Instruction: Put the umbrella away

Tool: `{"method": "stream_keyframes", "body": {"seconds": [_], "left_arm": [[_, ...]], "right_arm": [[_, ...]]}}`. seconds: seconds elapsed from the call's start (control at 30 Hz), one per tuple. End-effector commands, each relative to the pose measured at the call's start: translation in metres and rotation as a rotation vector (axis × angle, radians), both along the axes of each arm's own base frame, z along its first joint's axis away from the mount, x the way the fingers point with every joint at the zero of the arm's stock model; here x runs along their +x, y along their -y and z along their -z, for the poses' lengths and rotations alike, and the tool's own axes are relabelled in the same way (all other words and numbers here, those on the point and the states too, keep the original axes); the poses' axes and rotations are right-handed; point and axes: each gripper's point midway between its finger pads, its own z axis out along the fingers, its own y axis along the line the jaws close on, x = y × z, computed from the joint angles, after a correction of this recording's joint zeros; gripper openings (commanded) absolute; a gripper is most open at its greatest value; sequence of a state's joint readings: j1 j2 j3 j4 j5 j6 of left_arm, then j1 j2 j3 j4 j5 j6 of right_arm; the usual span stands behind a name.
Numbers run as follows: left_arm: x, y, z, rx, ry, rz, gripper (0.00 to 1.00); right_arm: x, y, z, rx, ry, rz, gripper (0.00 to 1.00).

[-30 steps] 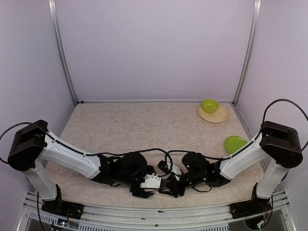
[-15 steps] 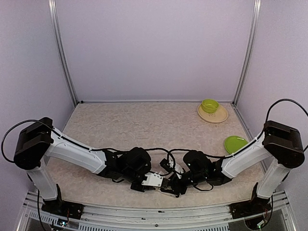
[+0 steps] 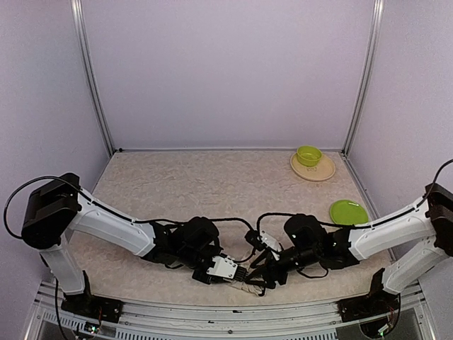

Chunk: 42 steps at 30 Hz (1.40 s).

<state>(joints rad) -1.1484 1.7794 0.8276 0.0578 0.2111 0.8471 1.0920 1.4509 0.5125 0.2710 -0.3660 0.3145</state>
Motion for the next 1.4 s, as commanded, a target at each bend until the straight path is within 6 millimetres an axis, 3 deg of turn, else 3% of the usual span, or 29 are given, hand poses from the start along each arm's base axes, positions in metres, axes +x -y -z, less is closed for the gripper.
{"method": "stream_keyframes", "body": {"seconds": [0.0, 0.17, 0.3, 0.43, 0.57, 0.67, 0.97, 1.37], "left_arm": [[-0.051, -0.050, 0.047, 0.241, -0.279, 0.085, 0.00], [-0.060, -0.049, 0.044, 0.270, -0.406, 0.102, 0.00], [-0.052, -0.047, 0.044, 0.272, -0.440, 0.076, 0.00], [-0.046, -0.046, 0.042, 0.257, -0.459, 0.057, 0.00], [-0.045, -0.043, 0.041, 0.254, -0.466, 0.053, 0.00], [-0.045, -0.044, 0.042, 0.258, -0.467, 0.050, 0.00], [-0.046, -0.043, 0.042, 0.259, -0.440, 0.053, 0.00], [-0.050, -0.044, 0.045, 0.276, -0.427, 0.058, 0.00]], "right_arm": [[-0.015, 0.010, -0.024, 0.047, 0.011, -0.081, 0.65], [0.004, 0.028, -0.024, -0.006, 0.059, -0.016, 0.65], [0.021, 0.038, -0.033, -0.028, 0.118, 0.034, 0.63], [0.021, 0.034, -0.055, 0.059, 0.109, 0.047, 0.63], [0.017, 0.040, -0.065, 0.116, 0.120, 0.060, 0.63], [0.024, 0.043, -0.069, 0.128, 0.108, 0.092, 0.68], [0.021, 0.026, -0.047, 0.134, -0.036, -0.058, 0.76], [0.014, 0.007, -0.026, 0.128, -0.075, -0.212, 0.70]]}}
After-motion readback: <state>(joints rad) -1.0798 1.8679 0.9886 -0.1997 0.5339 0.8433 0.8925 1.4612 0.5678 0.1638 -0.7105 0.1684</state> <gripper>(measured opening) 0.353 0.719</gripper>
